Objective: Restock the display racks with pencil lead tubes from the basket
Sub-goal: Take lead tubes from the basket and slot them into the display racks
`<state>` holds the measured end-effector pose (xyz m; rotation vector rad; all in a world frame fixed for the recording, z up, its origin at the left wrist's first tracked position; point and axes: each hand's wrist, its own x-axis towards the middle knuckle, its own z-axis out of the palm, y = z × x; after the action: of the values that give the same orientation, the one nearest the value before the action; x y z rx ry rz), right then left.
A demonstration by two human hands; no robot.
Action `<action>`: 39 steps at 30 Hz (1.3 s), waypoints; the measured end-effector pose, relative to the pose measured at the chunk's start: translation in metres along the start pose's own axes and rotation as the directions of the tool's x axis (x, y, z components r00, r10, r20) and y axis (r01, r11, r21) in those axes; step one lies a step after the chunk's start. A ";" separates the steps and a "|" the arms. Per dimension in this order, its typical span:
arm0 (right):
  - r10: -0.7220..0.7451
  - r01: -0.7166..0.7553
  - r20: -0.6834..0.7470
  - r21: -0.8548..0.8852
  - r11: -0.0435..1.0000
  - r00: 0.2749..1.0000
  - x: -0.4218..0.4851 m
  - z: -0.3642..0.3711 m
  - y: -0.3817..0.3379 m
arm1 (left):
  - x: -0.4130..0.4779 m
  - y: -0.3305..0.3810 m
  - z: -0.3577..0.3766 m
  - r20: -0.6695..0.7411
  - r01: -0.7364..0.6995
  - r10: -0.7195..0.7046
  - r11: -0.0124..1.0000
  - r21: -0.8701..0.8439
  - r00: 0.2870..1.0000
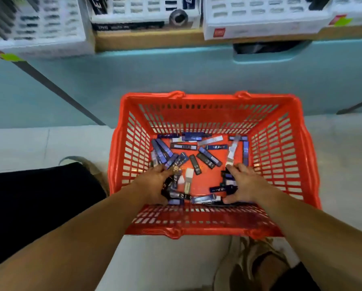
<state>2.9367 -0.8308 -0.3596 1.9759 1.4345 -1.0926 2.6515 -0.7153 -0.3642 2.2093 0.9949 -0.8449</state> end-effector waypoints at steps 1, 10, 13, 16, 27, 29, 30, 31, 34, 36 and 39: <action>-0.006 0.006 -0.006 -0.019 1.000 1.000 0.003 0.006 0.001 | 0.003 -0.001 0.004 0.009 0.013 -0.014 0.999 0.053 1.000; -0.028 0.017 -0.114 -0.091 0.996 0.993 0.023 0.011 0.017 | 0.025 0.010 0.023 -0.054 0.059 -0.049 0.979 0.197 0.997; -0.004 0.003 -0.017 -0.071 0.997 1.000 0.024 0.012 0.019 | 0.029 0.009 0.021 -0.073 0.062 -0.048 0.976 0.209 0.996; 0.017 -0.016 0.016 -0.113 0.993 1.000 0.025 0.018 0.019 | 0.032 0.009 0.018 -0.105 0.099 -0.082 0.979 0.176 0.991; 0.078 -0.065 -0.242 0.061 0.996 0.967 0.044 0.016 0.014 | 0.051 0.019 0.023 -0.262 0.280 -0.375 0.899 -0.336 0.889; 0.120 -0.074 -0.249 0.188 0.979 0.961 0.048 0.016 0.010 | 0.055 0.021 0.023 -0.305 0.233 -0.380 0.875 -0.424 0.873; 0.143 -0.070 -0.243 0.286 0.956 0.959 0.050 0.016 0.009 | 0.057 0.022 0.022 -0.332 0.179 -0.343 0.881 -0.437 0.878; 0.168 -0.067 -0.226 0.395 0.916 0.960 0.051 0.014 0.007 | 0.059 0.023 0.021 -0.351 0.120 -0.280 0.903 -0.413 0.894; 0.201 -0.061 -0.118 0.704 0.708 0.972 0.058 0.007 0.005 | 0.061 0.023 0.017 -0.345 0.026 -0.131 0.956 -0.293 0.929; 0.160 -0.044 -0.100 0.704 0.709 0.982 0.058 0.002 0.003 | 0.060 0.023 0.018 -0.360 0.076 -0.160 0.969 -0.235 0.919; 0.146 -0.061 -0.183 0.404 0.913 0.972 0.054 0.005 -0.007 | 0.056 0.026 0.029 -0.298 0.261 -0.330 0.933 -0.247 0.896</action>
<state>2.9367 -0.8013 -0.4061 2.4885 1.2609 -1.2321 2.6929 -0.7264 -0.4179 2.0939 1.5434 -0.4683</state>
